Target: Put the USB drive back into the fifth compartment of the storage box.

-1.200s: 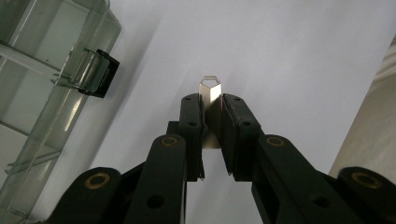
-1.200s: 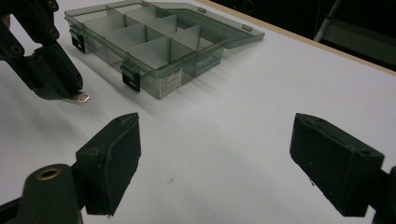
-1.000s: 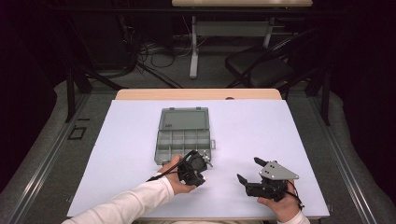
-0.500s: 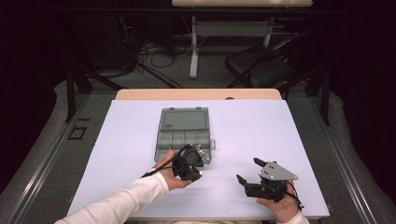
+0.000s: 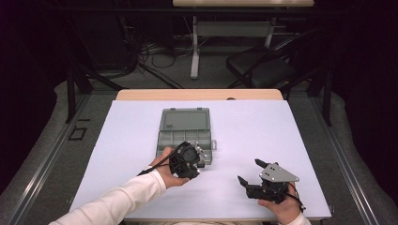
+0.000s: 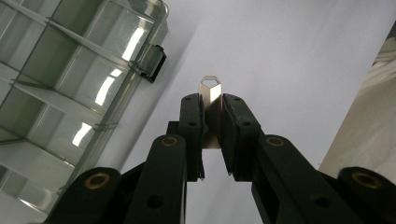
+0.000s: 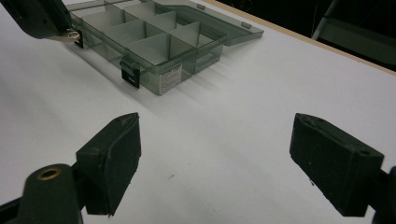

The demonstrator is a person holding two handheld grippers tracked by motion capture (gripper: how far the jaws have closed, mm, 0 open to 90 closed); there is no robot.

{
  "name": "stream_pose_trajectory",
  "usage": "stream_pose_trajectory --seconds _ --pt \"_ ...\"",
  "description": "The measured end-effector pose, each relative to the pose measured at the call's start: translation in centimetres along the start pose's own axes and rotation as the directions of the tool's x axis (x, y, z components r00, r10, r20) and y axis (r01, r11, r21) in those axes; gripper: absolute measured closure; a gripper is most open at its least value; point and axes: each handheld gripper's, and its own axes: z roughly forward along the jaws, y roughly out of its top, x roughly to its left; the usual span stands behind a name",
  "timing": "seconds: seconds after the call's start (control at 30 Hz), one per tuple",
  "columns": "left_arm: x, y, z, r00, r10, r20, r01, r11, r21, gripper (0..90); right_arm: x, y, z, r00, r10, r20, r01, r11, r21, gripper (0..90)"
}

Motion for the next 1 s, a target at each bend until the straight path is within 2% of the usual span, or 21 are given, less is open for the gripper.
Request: stream_pose_trajectory --seconds 0.43,1.0 --pt "1.0 -0.5 -1.5 0.9997 -0.018 -0.017 0.018 0.9998 -0.002 79.1 0.0 0.0 -0.1 1.0 -0.004 0.006 0.004 1.0 -0.004 16.4" --pt "3.8 -1.8 -3.3 0.9943 -0.09 -0.057 0.089 0.9959 -0.016 79.1 0.1 0.1 -0.1 0.9999 -0.011 0.001 0.011 1.0 0.0 16.6"
